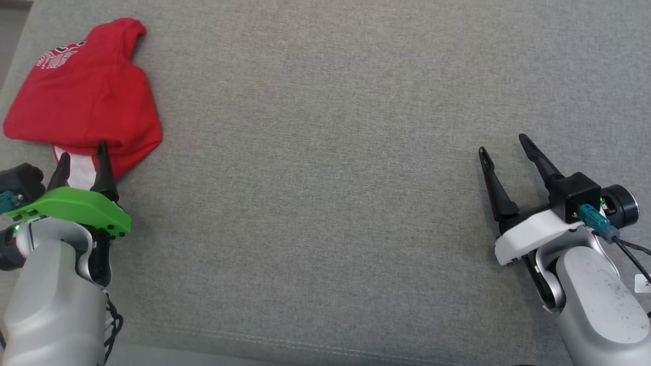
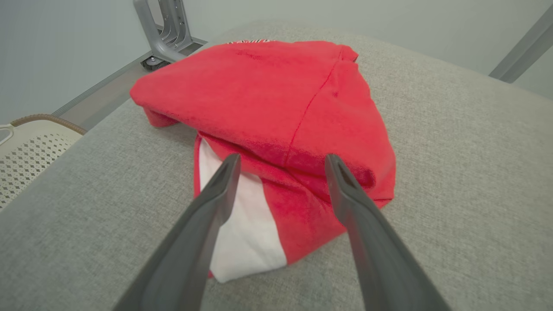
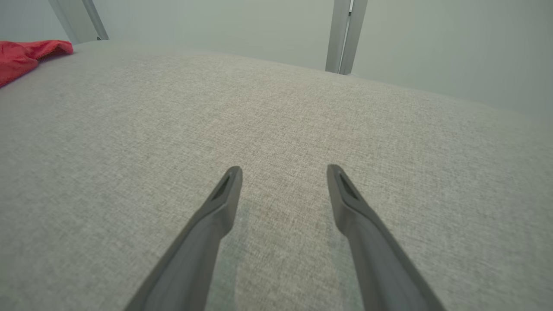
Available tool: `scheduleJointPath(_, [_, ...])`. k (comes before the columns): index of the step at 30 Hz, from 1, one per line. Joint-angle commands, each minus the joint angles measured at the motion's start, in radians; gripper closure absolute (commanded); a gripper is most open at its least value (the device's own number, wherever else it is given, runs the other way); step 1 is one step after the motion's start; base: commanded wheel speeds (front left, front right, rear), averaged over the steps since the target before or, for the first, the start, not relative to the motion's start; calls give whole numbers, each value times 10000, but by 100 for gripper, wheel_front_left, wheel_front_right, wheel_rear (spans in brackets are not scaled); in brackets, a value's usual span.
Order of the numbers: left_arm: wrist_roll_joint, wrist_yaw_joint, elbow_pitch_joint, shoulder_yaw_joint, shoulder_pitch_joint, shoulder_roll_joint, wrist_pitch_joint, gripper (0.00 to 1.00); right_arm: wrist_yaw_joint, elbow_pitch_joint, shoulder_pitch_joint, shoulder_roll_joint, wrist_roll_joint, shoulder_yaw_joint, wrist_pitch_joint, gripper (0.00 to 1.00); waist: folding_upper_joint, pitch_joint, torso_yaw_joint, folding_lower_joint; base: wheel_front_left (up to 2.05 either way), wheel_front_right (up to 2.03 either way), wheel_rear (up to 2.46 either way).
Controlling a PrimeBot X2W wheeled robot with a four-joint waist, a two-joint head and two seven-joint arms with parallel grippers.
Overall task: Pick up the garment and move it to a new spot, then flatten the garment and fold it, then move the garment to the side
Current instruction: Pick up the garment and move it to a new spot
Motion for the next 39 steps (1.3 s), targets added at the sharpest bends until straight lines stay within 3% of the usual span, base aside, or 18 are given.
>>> scheduleJointPath(1, [-203,-10,147,-53,-211,209,54,0,-17,-85,-105,-42,2,-37,-22,0,0,421,-441,0,0,0,0])
scheduleJointPath(12, [-1617,-15,1390,-726,-754,203,959,0,-17,-327,-275,-156,17,-169,-22,0,0,844,-857,0,0,0,0])
scheduleJointPath(13, [-1768,-15,1483,-771,-751,169,1080,15,-17,-330,-273,-140,17,-179,-22,0,0,864,-896,0,0,0,0])
scheduleJointPath(14, [-1860,-17,1531,-889,-756,119,1213,100,-19,-321,-268,-119,23,-195,-22,0,0,875,-923,0,0,0,0])
scheduleJointPath(22, [-2118,-39,1192,-1713,-665,198,658,100,-17,-233,-191,55,32,-300,-22,0,0,682,-1069,0,0,0,0])
scheduleJointPath(27, [-2212,-27,367,-2934,-545,331,127,100,-17,-136,-32,445,202,-361,-22,0,0,124,-1294,0,0,0,0])
scheduleJointPath(39, [-2507,-17,-2052,-7360,-451,-249,-53,100,-17,21,222,1060,394,-502,-22,0,0,-549,-2453,0,0,0,0])
